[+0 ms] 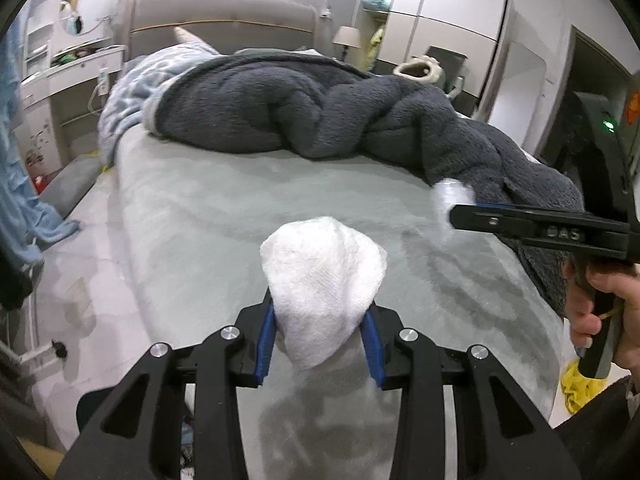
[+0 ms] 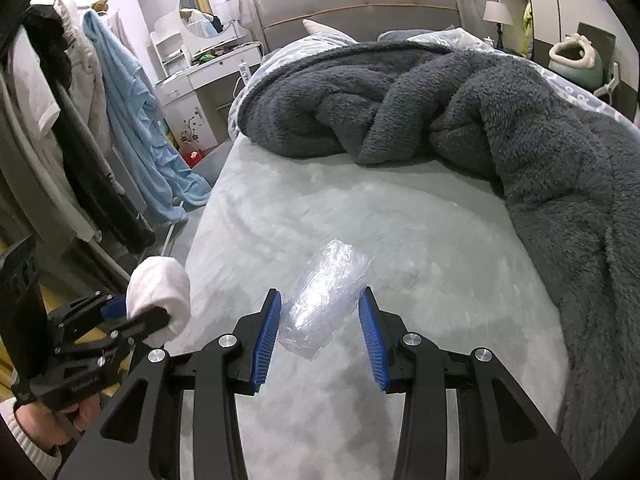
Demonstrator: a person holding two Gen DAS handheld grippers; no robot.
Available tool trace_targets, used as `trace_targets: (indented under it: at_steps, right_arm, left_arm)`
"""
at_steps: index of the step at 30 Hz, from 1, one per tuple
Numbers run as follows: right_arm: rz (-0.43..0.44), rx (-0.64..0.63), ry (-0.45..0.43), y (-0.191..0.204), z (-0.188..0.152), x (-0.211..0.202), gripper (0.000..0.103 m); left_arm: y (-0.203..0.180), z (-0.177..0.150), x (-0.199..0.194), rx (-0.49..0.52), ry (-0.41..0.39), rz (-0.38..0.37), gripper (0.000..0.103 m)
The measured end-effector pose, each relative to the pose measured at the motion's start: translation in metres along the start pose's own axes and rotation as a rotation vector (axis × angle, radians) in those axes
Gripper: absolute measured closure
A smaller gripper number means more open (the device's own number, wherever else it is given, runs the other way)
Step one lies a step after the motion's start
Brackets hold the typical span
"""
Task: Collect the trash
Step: 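Carry the white cloth bundle and clear plastic bag over the teal bin with both tools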
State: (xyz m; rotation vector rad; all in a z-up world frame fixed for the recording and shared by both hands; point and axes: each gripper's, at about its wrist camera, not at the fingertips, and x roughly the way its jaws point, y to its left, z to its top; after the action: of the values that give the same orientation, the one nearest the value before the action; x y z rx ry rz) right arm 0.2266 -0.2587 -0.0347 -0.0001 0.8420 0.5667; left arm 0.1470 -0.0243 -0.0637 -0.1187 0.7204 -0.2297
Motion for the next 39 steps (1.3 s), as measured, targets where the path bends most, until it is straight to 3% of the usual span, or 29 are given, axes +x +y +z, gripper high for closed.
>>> trace_targets:
  at_steps: [8,17,28,39]
  right_arm:
    - [-0.008,-0.020,0.001,0.015,-0.012,-0.014,0.062]
    - [-0.001,-0.096,-0.002,0.061,-0.022,-0.025,0.062]
    - [0.047,-0.157,-0.005,0.114,-0.013,-0.014,0.062]
    - [0.107,-0.205,0.010,0.158,-0.006,0.011,0.062]
  left_arm:
    - [0.021,-0.011,-0.020,-0.072,-0.004,0.078,0.063]
    - [0.047,-0.024,-0.024,-0.138,0.025,0.132,0.063]
    - [0.090,-0.048,-0.015,-0.231,0.118,0.180,0.063]
    - [0.134,-0.081,-0.003,-0.304,0.290,0.244,0.063]
